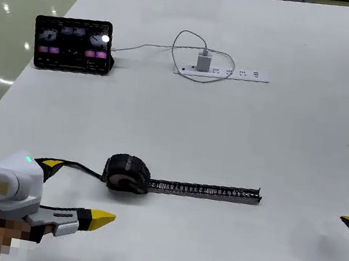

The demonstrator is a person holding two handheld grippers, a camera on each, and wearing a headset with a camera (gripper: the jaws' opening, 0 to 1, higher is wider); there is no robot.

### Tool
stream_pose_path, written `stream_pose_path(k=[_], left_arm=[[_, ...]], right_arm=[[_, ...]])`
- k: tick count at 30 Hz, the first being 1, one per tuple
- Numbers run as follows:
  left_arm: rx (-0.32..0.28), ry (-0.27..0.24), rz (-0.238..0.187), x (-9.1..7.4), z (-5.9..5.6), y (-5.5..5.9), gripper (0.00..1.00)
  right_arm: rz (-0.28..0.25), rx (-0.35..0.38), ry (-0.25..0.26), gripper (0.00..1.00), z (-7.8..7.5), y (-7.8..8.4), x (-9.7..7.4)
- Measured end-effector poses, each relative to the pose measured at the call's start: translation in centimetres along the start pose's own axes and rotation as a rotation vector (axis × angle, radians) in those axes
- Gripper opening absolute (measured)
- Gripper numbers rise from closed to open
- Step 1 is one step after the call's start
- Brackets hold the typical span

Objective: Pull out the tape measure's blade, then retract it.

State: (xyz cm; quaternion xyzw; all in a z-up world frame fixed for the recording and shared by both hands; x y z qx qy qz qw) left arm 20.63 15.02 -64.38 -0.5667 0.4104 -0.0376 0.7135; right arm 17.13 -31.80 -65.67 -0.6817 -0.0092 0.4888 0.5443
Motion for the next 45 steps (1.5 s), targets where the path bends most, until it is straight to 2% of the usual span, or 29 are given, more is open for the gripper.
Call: stream_pose_path(k=[2,5,7,9,18,23,33,37,39,41,45], left_arm=[[-0.008,0.005,-0.007,0.2,-0.1,-0.5,0.99],[-0.024,0.007,0.007,0.5,-0.2,-0.9,0.99],[-0.033,0.017,-0.009,0.6,-0.5,-1.3,0.99],[-0.036,0.014,-0.007,0.7,-0.6,-1.5,0.99],[-0.043,0.018,-0.010,1.2,-1.0,-2.4,0.99],[-0.040,0.015,-0.004,1.7,-1.0,-2.8,0.99],[-0.040,0.030,0.002,2.9,-2.2,-3.2,0.99],[-0.018,0.049,-0.003,3.5,-2.9,-3.7,0.99],[0.019,0.033,-0.008,3.9,-3.1,-3.9,0.99],[0.029,0.033,-0.004,4.3,-3.3,-4.2,0.99],[0.044,-0.005,-0.017,5.0,-3.1,-4.6,0.99]], right_arm=[[0.010,-0.010,-0.002,0.99,-0.2,-0.3,0.0],[0.016,-0.028,-0.007,0.99,-0.5,-0.8,0.0],[0.025,-0.038,-0.011,0.99,-0.7,-1.1,0.1],[0.031,-0.049,-0.019,0.99,-0.7,-1.3,0.2],[0.052,-0.086,-0.056,0.99,-1.0,-2.5,0.6],[0.102,-0.093,-0.090,0.99,-1.1,-2.7,0.8],[0.132,-0.125,-0.117,0.99,-1.9,-3.9,0.9],[0.142,-0.158,-0.131,0.99,-2.1,-4.4,1.1],[0.143,-0.175,-0.141,0.99,-2.3,-4.7,1.2],[0.151,-0.206,-0.150,0.99,-2.4,-4.9,1.4],[0.171,-0.231,-0.167,0.99,-2.5,-5.4,1.8]])
Point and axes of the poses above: the centre of the closed fingertips' face, and the gripper's own axes: x roughly forward along the fingers, z roughly to its left, y roughly out of its underside, the point moved 8 cm from there along -x, roughly backward along the fingers, and after that the axes turned 5 degrees about x, right-handed, at the moved point
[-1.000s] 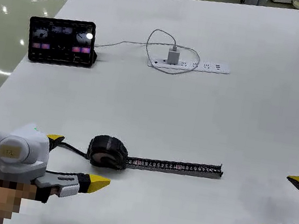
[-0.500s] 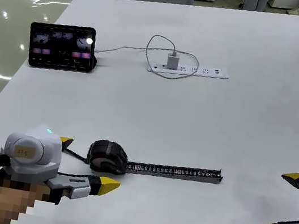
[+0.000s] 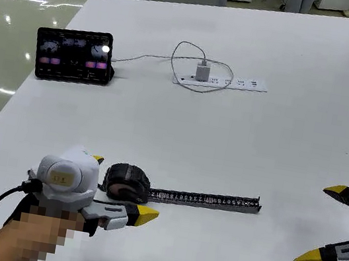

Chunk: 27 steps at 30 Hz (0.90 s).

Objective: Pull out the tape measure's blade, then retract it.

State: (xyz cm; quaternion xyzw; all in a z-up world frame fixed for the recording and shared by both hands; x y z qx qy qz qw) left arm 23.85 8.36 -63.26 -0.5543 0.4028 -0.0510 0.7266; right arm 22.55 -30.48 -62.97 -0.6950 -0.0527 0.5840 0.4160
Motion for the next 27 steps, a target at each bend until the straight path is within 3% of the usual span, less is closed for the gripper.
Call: stream_pose_path(k=[19,24,27], left_arm=[[-0.121,-0.121,-0.015,2.4,-0.2,-1.4,0.99],[-0.122,-0.193,-0.013,2.8,0.0,-1.2,0.99],[-0.135,-0.202,-0.019,3.1,-0.3,-0.9,0.99]], right_arm=[[0.065,-0.164,-0.027,0.99,-2.2,-3.1,1.7],[0.081,-0.199,-0.040,0.99,-2.3,-3.9,2.5],[0.072,-0.223,-0.038,0.99,-2.5,-4.5,3.0]])
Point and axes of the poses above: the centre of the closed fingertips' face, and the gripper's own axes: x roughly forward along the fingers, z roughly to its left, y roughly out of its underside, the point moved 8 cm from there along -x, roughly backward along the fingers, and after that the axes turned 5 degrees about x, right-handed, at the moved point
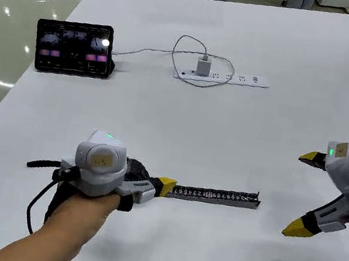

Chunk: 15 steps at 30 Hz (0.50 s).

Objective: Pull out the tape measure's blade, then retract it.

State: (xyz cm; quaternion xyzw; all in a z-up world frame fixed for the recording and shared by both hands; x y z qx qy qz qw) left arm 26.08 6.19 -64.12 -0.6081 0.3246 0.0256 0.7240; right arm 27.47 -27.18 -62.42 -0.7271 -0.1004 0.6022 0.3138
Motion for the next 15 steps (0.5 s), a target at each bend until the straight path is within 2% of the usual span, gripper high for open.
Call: stream_pose_path(k=[2,6,8,10,11,15], left_arm=[[-0.015,0.006,0.012,0.2,-0.3,0.5,0.99],[-0.025,-0.019,-0.005,0.2,-0.3,1.1,0.99],[-0.049,-0.054,-0.037,0.3,-0.1,1.2,0.99],[-0.075,-0.078,-0.114,0.4,0.2,1.0,0.99],[-0.082,-0.087,-0.137,0.4,0.2,0.9,0.99],[-0.071,-0.138,-0.149,0.4,0.4,1.5,0.99]], right_arm=[[0.002,-0.010,-0.001,0.99,-0.2,-0.4,0.3],[0.007,-0.029,-0.011,0.99,-0.3,-1.1,1.0],[0.012,-0.043,-0.018,0.99,-0.3,-1.4,1.4],[0.016,-0.051,-0.028,0.99,-0.3,-1.6,1.8],[0.020,-0.053,-0.033,0.99,-0.3,-1.6,2.0],[0.035,-0.059,-0.042,0.99,-0.2,-1.6,2.5]])
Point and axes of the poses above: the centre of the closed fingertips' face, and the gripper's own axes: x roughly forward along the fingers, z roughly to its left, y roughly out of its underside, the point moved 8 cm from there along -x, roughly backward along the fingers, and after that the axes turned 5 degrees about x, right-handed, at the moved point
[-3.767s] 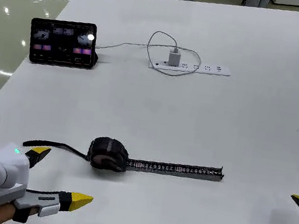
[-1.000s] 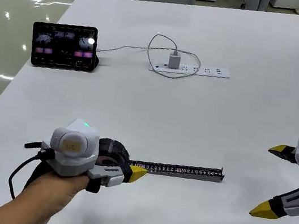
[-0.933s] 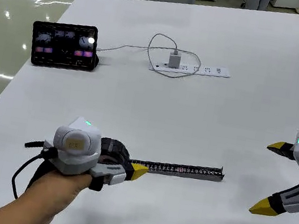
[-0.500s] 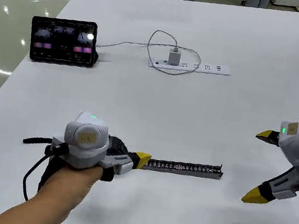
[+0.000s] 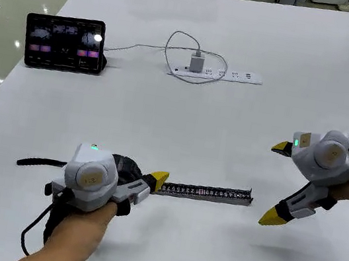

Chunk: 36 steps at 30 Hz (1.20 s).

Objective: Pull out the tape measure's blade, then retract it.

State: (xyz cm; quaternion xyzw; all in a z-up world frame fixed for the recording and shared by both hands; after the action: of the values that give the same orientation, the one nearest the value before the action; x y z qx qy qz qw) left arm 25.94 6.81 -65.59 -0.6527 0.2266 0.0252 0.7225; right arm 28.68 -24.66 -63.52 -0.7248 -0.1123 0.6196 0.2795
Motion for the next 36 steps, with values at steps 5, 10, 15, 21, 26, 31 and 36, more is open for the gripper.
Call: stream_pose_path(k=[5,10,15,21,26,31,36], left_arm=[[-0.014,-0.040,-0.009,0.0,0.4,0.6,0.99],[-0.037,-0.096,0.001,0.2,0.9,0.5,0.99],[-0.079,-0.105,-0.014,-0.1,1.1,1.2,0.99],[0.032,-0.060,-0.031,0.1,0.2,1.5,0.99],[0.041,-0.063,-0.045,0.6,1.1,1.8,0.99],[0.031,-0.071,-0.032,0.7,1.1,2.2,0.99],[0.033,-0.067,-0.038,0.6,1.1,2.1,0.99]], right_arm=[[0.011,-0.007,-0.005,0.99,-0.3,0.1,0.5],[0.011,-0.027,-0.019,0.99,-0.8,-0.2,1.1],[0.022,-0.036,-0.042,0.99,-1.0,-0.5,1.8],[0.039,-0.085,-0.055,0.99,-0.8,-0.4,2.9],[0.053,-0.099,-0.081,0.92,-0.6,-0.3,3.5],[0.073,-0.118,-0.112,0.77,-0.5,0.1,3.9],[0.087,-0.136,-0.135,0.62,-0.5,0.1,4.3]])
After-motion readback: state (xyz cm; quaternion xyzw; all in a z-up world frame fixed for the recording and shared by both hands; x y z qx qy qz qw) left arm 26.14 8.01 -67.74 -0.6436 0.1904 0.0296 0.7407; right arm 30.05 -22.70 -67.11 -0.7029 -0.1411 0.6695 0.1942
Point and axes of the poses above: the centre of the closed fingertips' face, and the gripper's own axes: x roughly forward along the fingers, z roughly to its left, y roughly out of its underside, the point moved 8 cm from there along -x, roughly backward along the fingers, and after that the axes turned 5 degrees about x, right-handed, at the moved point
